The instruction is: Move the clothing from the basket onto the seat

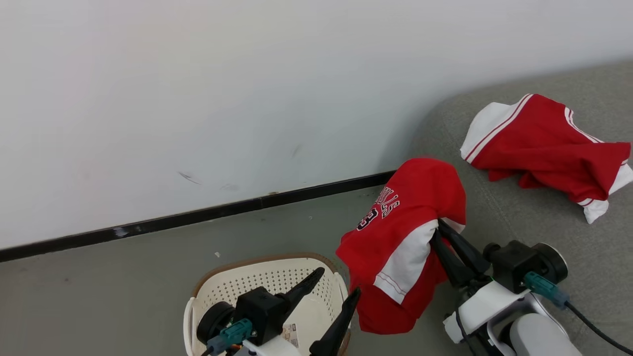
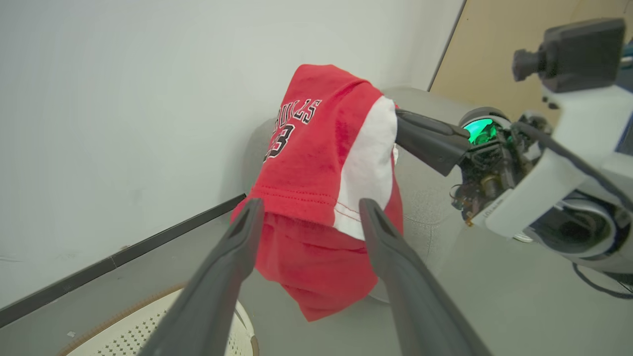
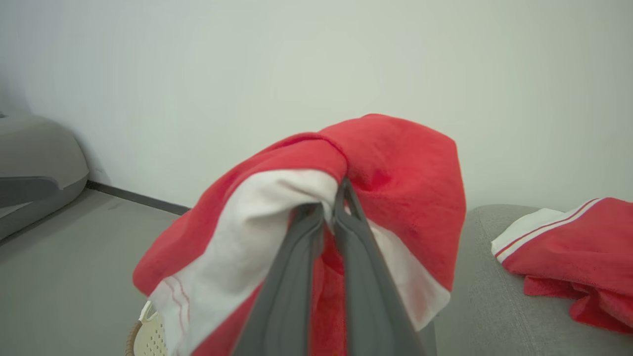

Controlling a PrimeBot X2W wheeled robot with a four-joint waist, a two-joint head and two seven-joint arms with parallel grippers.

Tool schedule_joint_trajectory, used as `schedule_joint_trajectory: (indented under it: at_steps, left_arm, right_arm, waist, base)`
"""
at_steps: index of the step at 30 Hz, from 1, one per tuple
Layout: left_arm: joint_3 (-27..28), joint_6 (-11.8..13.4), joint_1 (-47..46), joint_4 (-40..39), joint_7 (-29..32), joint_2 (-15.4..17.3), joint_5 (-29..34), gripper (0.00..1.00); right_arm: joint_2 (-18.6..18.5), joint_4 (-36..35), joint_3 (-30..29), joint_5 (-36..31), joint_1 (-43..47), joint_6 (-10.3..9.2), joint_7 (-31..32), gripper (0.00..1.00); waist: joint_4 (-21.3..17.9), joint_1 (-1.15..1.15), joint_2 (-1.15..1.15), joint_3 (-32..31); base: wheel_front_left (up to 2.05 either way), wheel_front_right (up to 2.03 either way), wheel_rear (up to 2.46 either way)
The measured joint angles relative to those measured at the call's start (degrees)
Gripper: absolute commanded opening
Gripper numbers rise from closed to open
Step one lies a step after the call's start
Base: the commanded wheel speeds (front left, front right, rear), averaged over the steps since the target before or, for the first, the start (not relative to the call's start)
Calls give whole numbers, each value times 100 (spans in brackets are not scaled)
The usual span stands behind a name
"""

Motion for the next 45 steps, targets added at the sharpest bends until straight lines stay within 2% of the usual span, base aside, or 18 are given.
schedule_joint_trajectory:
  at_steps: [6, 15, 21, 30, 35, 45]
  left_arm:
    - [7, 63, 55, 16, -49, -26, -8, 100]
    - [54, 312, 243, -63, -48, -26, 56, 100]
    - [55, 437, 293, -129, -42, -20, 158, 100]
    - [58, 543, 337, -227, 70, 79, 258, 100]
    - [53, 556, 337, -274, 175, 170, 375, 100]
    - [53, 605, 329, -431, 368, 237, 394, 100]
  right_arm:
    - [-213, -125, -345, 3, -137, 0, 66, 0]
    - [-471, 33, -1299, 325, -1053, 0, 266, 0]
    - [-485, 334, -2024, 635, -1821, 0, 467, 0]
    - [-541, 939, -3475, 1087, -3076, -3, 742, 0]
    - [-745, 1207, -4095, 1109, -3770, -4, 903, 0]
    - [-806, 1750, -5209, 1055, -5079, -5, 1118, 0]
  waist:
    - [-257, 0, 0, 91]
    - [-363, 0, 0, 462]
    - [-277, 0, 0, 758]
    - [-54, 0, 0, 1255]
    - [84, 0, 0, 1553]
    - [308, 0, 0, 2192]
  base:
    - [0, 0, 0]
    - [0, 0, 0]
    - [0, 0, 0]
    - [0, 0, 0]
    - [0, 0, 0]
    - [0, 0, 0]
